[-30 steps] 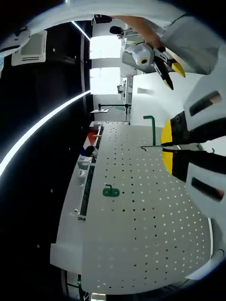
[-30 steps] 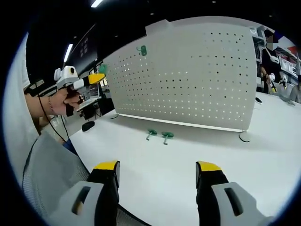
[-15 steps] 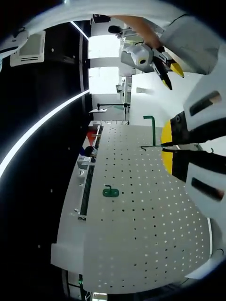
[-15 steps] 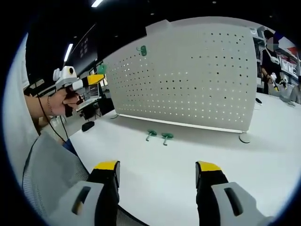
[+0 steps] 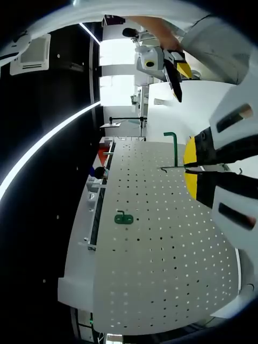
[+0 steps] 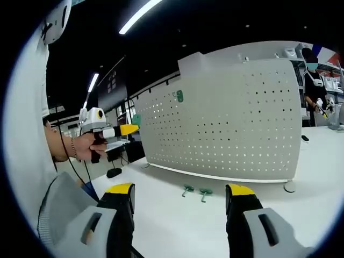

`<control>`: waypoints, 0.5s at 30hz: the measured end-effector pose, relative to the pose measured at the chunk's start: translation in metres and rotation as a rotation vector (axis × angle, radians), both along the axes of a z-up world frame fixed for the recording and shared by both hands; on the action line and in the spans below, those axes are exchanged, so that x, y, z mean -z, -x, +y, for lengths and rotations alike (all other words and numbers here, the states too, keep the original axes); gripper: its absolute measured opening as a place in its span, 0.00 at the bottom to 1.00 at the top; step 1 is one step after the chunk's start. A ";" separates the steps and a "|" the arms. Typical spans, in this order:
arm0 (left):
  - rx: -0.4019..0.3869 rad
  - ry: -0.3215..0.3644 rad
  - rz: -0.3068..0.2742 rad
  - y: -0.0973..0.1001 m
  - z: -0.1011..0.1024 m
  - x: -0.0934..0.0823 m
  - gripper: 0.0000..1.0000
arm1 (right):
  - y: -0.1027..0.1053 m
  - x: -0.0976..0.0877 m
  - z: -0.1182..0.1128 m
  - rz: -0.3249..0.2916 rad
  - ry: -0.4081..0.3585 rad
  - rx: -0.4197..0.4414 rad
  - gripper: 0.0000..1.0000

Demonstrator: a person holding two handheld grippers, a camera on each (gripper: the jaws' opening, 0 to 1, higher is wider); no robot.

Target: Insert the hook assembly into the mounting plate slot until the hook locks in place.

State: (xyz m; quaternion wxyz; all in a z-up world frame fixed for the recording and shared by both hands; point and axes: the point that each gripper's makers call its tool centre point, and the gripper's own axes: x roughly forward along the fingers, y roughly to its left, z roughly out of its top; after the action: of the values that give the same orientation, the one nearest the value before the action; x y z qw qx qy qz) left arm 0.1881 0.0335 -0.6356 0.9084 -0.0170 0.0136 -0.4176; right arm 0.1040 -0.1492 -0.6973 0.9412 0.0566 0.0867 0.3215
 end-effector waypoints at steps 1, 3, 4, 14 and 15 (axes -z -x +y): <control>0.000 0.000 -0.004 -0.001 0.001 0.000 0.02 | 0.000 -0.001 0.001 -0.002 -0.001 -0.003 0.66; -0.002 -0.002 -0.005 -0.001 0.001 0.000 0.02 | -0.001 -0.001 0.002 -0.004 0.001 -0.008 0.66; -0.001 -0.002 -0.003 -0.001 0.001 0.001 0.02 | -0.001 -0.001 0.002 -0.004 0.001 -0.009 0.66; -0.007 -0.005 -0.004 -0.002 0.002 0.001 0.02 | -0.008 -0.010 0.019 -0.013 -0.013 -0.048 0.66; -0.006 -0.004 -0.003 -0.002 0.002 0.001 0.02 | -0.009 -0.011 0.021 -0.018 -0.010 -0.053 0.66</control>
State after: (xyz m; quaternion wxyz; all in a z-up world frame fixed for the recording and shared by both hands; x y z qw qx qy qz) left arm 0.1902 0.0356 -0.6368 0.9097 -0.0144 0.0130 -0.4147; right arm 0.1131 -0.1279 -0.6859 0.9328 0.0560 0.0781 0.3473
